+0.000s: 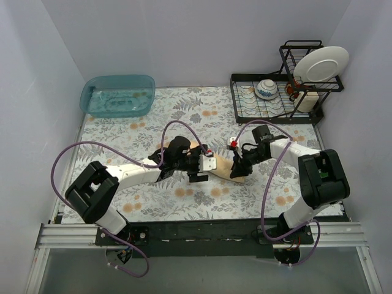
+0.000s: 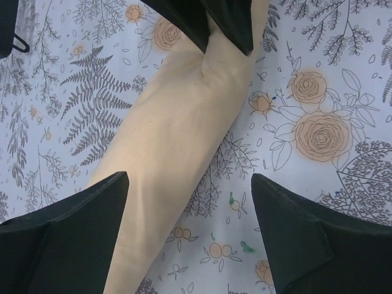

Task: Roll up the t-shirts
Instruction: Roll the T-shirt to the center of the board.

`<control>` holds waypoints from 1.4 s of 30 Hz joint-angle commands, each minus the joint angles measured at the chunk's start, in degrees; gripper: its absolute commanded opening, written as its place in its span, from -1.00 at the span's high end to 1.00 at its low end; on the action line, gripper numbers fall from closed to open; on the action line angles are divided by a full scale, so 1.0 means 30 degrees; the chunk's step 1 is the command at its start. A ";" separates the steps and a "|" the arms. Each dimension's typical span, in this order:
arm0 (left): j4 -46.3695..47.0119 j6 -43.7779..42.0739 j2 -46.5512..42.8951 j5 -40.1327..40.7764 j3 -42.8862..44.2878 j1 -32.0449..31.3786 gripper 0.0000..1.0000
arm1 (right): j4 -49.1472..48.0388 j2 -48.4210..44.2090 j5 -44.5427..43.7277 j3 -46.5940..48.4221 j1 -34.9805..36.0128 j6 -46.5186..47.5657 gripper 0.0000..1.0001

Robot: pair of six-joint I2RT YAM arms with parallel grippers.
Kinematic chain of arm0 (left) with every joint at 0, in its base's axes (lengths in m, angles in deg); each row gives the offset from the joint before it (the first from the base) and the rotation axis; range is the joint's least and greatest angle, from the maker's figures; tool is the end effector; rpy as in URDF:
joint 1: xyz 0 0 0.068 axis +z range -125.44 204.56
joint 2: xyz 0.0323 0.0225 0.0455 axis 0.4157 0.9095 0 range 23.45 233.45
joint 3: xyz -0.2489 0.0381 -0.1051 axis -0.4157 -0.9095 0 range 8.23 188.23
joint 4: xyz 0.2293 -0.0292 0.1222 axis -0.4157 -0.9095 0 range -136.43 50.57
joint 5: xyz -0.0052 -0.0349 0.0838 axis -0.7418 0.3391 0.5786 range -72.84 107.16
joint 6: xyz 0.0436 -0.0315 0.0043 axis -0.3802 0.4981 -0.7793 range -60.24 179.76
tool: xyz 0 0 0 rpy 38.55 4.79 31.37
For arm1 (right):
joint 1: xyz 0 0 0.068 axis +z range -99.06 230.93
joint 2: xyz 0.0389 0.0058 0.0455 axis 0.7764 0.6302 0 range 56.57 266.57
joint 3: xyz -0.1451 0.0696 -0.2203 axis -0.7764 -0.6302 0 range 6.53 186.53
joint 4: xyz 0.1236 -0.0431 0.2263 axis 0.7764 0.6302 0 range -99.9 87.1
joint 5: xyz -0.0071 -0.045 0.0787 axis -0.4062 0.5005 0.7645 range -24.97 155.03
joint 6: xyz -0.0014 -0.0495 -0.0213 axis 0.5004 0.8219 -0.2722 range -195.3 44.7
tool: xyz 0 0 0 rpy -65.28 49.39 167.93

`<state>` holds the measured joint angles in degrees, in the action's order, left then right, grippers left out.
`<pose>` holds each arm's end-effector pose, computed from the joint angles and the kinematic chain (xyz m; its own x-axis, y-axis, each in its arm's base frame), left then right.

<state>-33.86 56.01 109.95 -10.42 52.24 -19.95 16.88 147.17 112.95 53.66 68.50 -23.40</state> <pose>0.2090 -0.2288 0.1923 -0.3695 0.4446 -0.8160 0.9115 0.3443 -0.2252 0.2542 0.1081 0.1603 -0.2063 -0.6185 -0.7582 -0.9785 0.1239 0.1652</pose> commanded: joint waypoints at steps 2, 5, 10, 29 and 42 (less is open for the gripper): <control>0.0813 -0.2410 0.1574 -0.0827 0.1032 -0.0309 -0.62 | 0.5483 0.2195 0.0458 0.1337 -0.0755 0.1068 0.72; 0.0431 -0.3698 0.2776 -0.1326 0.1619 -0.0397 -0.61 | 0.6709 0.3132 0.1076 0.2157 -0.1078 0.1653 0.72; 0.0431 -0.6010 0.4853 -0.1037 0.2585 -0.0718 -0.57 | 0.8062 0.4249 0.1895 0.2832 -0.1342 0.2592 0.73; 0.3879 -1.0586 0.4857 -0.1093 0.1737 -0.0925 -0.47 | 0.9704 0.5862 0.2776 0.3566 -0.2309 0.3238 0.74; 0.2454 -1.2869 0.7055 -0.2322 0.3582 -0.0925 -0.43 | 0.9909 0.6008 0.2747 0.3390 -0.2368 0.3413 0.74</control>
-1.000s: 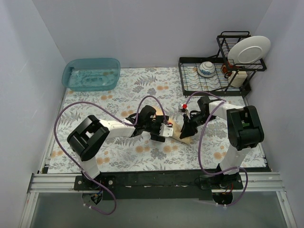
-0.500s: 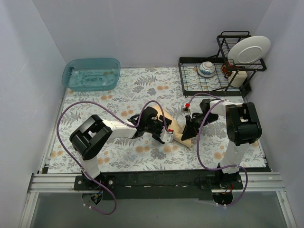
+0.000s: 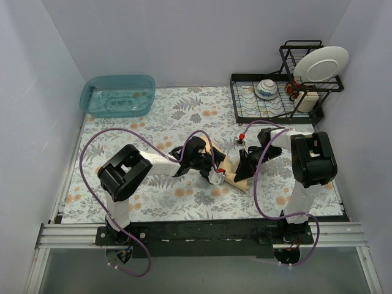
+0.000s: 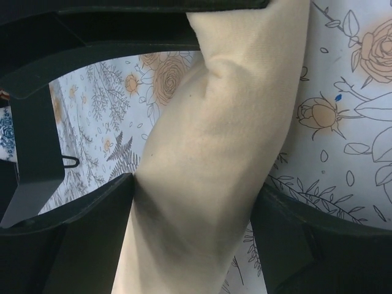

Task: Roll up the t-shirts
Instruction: Roll the T-shirt to the center of the board, then pick up the T-shirt from the center of the board.

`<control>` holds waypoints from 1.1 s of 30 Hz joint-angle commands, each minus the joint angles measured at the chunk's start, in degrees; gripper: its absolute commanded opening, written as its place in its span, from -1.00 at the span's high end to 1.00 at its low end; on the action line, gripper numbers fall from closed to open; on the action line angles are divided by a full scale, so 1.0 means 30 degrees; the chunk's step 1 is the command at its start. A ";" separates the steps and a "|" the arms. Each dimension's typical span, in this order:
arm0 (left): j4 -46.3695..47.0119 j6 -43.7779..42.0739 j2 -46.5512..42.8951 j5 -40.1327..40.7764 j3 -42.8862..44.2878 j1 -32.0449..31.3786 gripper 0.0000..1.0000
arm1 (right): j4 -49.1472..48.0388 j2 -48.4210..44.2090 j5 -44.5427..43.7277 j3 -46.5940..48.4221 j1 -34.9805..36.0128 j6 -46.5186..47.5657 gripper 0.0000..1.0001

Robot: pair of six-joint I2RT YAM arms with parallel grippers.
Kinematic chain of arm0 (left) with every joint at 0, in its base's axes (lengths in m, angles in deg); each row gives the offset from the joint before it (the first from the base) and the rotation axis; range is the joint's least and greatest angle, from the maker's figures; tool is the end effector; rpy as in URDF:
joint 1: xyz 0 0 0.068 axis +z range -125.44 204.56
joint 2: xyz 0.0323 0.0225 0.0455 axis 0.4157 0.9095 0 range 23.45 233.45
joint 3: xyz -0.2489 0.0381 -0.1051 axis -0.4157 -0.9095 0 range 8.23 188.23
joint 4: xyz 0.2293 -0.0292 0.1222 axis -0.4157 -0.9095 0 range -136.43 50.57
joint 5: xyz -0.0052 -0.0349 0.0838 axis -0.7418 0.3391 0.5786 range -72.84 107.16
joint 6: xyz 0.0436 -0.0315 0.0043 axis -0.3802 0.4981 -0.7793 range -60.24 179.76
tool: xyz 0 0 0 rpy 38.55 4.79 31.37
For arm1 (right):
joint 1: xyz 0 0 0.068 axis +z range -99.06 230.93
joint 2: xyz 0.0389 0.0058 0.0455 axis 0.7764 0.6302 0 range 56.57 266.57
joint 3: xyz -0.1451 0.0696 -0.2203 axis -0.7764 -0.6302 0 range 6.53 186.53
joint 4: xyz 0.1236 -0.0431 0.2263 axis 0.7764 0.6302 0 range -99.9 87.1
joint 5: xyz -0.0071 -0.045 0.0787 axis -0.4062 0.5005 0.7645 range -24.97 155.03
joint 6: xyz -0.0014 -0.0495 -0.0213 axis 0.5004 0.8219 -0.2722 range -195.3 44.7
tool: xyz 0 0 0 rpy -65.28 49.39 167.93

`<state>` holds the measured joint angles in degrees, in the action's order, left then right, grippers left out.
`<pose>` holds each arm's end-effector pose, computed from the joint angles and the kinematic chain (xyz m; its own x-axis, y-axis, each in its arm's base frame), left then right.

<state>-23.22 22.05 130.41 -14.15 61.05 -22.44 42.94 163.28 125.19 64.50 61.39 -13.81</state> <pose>0.2398 -0.2844 0.1384 0.2216 0.5287 -0.8194 0.9719 -0.0512 0.2298 0.2739 0.0819 0.1318 -0.5309 -0.5426 -0.6509 -0.8079 0.0923 0.5820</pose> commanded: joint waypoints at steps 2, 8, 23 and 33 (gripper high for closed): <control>-0.2026 -0.2482 0.0411 -0.1426 0.0762 -0.0094 -0.30 | 0.1225 0.0668 -0.1304 -0.0224 -0.0029 0.0215 0.74; -0.7788 -0.4565 0.1786 -0.1604 0.3098 -0.0094 0.06 | 0.1224 0.0698 -0.1099 -0.0165 -0.0117 0.0069 0.74; -2.2482 -0.1178 0.4751 -0.0696 1.2657 0.0754 1.00 | 0.4015 -0.5450 -0.4024 0.4348 -0.3281 0.0195 -0.97; -1.8853 0.4044 0.2496 0.0913 1.4533 0.6109 1.00 | -0.0121 -0.7910 -0.5111 0.3999 -0.3310 -0.6139 -0.97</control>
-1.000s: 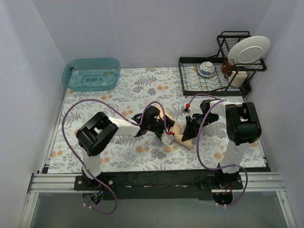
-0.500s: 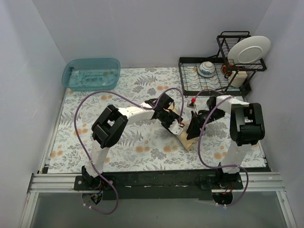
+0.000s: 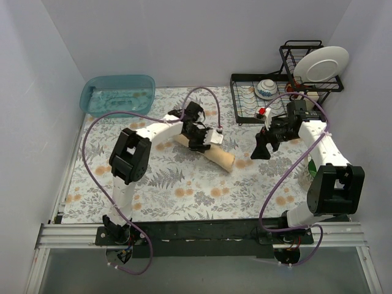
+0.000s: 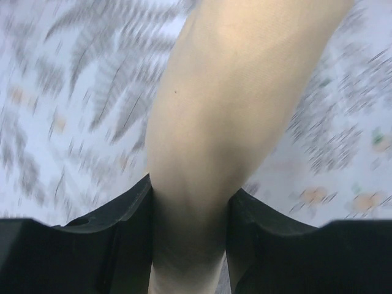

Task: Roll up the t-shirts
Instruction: Pick up the T-shirt from the center of the board, then place the T-shirt in the bin.

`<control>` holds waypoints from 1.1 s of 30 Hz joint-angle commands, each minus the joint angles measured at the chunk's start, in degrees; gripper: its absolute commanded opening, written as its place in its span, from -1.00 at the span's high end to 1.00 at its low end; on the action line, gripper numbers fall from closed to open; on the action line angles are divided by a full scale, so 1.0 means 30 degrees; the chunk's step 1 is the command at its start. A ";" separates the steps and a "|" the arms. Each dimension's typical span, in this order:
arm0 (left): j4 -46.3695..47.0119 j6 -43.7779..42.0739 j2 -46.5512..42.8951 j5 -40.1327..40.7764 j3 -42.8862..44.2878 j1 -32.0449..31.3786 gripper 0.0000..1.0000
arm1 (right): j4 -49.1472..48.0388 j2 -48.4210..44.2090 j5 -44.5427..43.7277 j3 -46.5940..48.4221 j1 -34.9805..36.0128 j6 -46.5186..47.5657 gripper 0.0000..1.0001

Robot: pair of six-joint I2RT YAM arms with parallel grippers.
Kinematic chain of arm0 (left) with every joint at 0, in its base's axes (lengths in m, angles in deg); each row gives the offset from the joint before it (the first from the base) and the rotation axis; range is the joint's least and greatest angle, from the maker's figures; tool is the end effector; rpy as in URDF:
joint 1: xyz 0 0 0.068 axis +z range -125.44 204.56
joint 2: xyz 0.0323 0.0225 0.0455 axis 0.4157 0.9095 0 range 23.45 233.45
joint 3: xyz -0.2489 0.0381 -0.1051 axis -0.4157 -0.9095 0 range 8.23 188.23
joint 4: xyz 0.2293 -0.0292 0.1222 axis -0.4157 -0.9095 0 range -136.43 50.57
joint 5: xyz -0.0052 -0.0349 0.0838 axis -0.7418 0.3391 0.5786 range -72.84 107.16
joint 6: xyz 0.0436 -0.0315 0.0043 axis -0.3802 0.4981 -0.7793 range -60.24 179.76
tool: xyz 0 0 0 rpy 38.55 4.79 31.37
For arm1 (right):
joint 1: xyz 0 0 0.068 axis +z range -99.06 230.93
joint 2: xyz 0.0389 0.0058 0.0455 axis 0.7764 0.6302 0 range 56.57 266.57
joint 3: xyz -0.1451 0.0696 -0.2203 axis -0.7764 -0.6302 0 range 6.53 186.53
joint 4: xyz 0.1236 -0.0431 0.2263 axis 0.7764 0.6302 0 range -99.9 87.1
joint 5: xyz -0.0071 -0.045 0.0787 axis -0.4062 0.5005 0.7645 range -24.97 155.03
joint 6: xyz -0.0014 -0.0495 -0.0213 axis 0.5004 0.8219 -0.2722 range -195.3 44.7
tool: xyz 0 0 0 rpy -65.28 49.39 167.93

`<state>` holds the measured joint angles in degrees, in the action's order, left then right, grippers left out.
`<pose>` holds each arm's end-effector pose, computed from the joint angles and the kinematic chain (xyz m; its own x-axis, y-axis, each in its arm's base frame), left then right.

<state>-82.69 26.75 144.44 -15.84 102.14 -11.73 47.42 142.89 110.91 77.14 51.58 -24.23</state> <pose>0.3402 -0.2740 0.1839 -0.2856 0.7766 -0.5615 0.9537 0.1722 -0.2467 0.2838 0.0287 0.2739 -0.4318 -0.5465 -0.7176 -0.8806 0.4274 0.2045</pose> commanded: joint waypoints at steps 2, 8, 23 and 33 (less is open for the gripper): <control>0.2143 0.2655 -0.2477 0.1768 0.0777 0.3334 1.00 | -0.1908 -0.1527 -0.0646 -0.0507 -0.0010 -0.2755 -0.97; 0.3816 0.2158 -0.2129 0.2940 0.2442 0.6553 1.00 | -0.2404 -0.2172 -0.1292 -0.1679 -0.0010 -0.3369 -0.97; 0.5162 0.1046 0.3879 0.2883 1.4050 1.1919 1.00 | -0.2700 -0.1090 -0.2522 -0.2676 -0.0830 -0.3342 -0.97; 0.8265 -0.0480 0.5519 0.1450 1.4400 1.5523 1.00 | -0.2526 -0.1001 -0.4101 -0.3291 -0.0918 -0.3313 -0.97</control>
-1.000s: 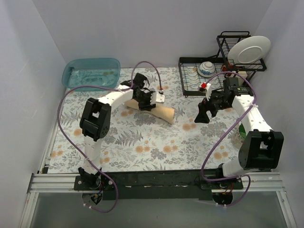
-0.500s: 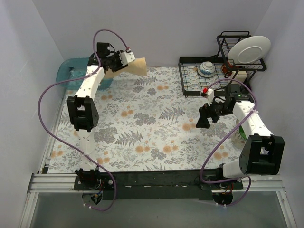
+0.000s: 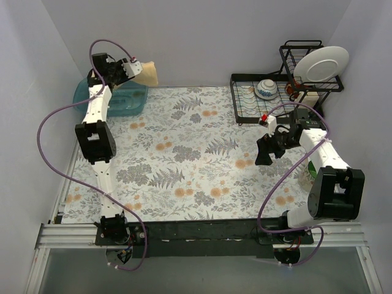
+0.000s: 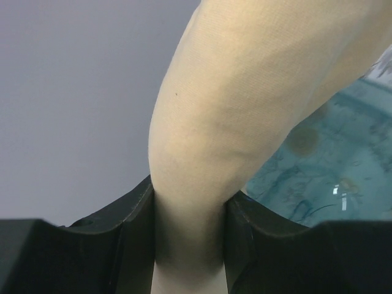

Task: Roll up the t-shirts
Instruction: Place the T-shirt in the bin.

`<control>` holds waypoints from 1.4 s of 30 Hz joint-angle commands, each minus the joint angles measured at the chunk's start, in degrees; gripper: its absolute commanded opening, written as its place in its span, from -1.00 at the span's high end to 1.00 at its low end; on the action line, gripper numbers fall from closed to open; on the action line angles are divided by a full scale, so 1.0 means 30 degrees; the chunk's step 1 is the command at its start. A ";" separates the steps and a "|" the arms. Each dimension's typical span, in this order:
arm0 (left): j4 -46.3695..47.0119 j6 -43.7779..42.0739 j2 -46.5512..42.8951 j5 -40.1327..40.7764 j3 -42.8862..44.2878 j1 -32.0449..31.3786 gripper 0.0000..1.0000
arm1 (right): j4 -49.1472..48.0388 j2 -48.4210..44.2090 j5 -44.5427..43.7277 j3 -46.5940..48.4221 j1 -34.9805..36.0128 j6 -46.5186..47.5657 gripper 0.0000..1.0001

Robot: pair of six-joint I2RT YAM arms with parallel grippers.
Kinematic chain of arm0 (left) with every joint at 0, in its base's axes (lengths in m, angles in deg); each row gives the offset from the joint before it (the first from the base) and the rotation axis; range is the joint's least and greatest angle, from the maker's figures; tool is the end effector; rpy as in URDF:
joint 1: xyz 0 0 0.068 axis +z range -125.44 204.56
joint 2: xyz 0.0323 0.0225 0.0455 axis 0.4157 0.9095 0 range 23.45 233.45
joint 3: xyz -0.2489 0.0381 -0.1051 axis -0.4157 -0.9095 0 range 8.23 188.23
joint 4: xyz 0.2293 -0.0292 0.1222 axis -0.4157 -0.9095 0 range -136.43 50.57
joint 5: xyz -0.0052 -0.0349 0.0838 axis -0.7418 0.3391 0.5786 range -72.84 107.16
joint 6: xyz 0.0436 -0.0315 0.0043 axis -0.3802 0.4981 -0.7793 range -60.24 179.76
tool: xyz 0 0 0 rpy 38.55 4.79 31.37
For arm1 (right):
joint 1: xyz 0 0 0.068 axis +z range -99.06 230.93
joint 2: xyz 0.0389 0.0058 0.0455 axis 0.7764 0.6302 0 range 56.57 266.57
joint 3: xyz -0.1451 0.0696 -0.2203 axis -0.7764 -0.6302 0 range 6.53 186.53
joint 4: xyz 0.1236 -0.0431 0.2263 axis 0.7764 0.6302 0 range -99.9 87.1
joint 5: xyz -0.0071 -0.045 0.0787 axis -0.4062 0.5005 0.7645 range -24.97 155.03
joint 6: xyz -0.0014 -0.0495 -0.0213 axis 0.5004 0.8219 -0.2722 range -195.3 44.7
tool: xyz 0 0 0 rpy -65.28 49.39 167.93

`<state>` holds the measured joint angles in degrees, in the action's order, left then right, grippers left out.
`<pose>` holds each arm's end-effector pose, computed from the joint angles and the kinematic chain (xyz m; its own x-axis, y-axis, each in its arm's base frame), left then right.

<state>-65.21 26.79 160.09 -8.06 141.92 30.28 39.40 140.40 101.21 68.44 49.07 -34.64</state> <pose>0.5517 0.0399 0.2910 -0.2480 0.4700 -0.8471 0.4966 0.8125 0.3054 0.2750 0.0120 0.2429 -0.6111 -0.5063 -0.6084 -0.7408 0.6366 0.2143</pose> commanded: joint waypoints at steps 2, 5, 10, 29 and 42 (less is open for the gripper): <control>0.2645 -0.0872 0.0333 -0.1497 0.0849 0.2163 1.00 | 0.0295 -0.0316 -0.1161 -0.0772 -0.0080 0.0360 -0.97; 0.2734 -0.1661 0.0071 -0.2200 -0.0320 0.2838 1.00 | 0.0442 -0.0347 -0.1368 -0.1241 -0.0080 0.0419 -0.97; 0.2558 -0.3859 -0.0721 -0.3196 -0.4499 0.3222 1.00 | 0.0033 -0.0259 -0.2070 -0.1856 -0.0080 0.0536 -0.97; -0.4830 -0.9753 -0.2534 -0.4925 -0.7791 0.3427 1.00 | -0.0232 0.1089 -0.3038 -0.1623 -0.0080 0.0976 -0.97; 0.4749 -0.4714 -0.0288 -0.4252 -0.3376 0.3398 1.00 | -0.0729 0.0943 -0.3009 -0.2120 -0.0080 0.1152 -0.97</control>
<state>-61.49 8.48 158.17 -19.73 122.42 40.36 37.91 143.55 92.12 61.97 49.07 -32.36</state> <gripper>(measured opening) 0.367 0.985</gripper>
